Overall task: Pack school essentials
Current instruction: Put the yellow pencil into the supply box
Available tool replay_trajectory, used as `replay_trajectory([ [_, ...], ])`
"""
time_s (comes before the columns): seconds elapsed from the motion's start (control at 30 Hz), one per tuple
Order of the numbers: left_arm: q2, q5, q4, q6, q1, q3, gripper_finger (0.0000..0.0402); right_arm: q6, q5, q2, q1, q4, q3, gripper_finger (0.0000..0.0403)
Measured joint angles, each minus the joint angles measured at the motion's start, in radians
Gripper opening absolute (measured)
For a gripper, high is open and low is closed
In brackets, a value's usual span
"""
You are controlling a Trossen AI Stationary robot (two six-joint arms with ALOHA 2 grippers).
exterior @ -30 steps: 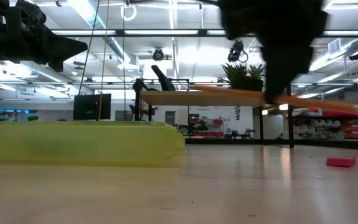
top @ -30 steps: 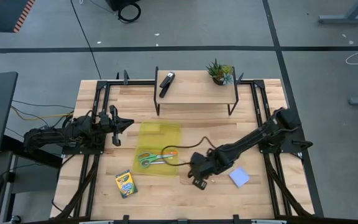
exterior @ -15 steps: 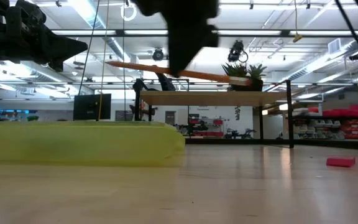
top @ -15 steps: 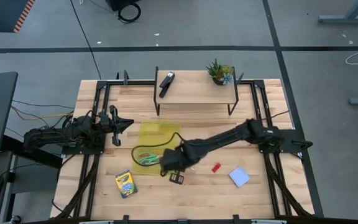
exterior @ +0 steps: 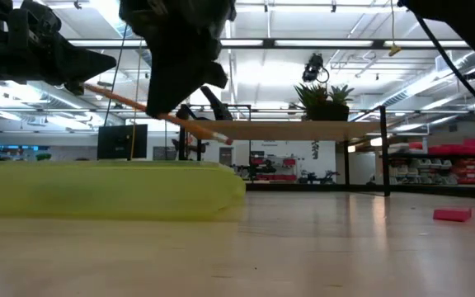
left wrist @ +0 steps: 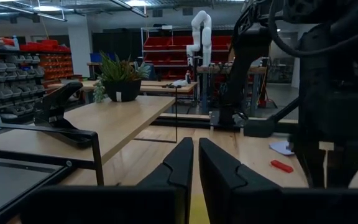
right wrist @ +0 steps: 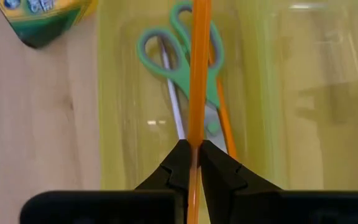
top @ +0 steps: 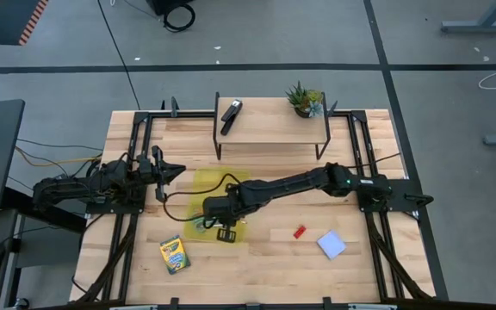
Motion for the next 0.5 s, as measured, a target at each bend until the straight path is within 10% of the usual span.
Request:
replay_trajectory([
  [0.5, 0.0, 0.0, 0.002, 0.0, 0.0, 0.0, 0.0036, -0.044, -0.012, 0.016, 0.013, 0.129, -0.012, 0.0033],
])
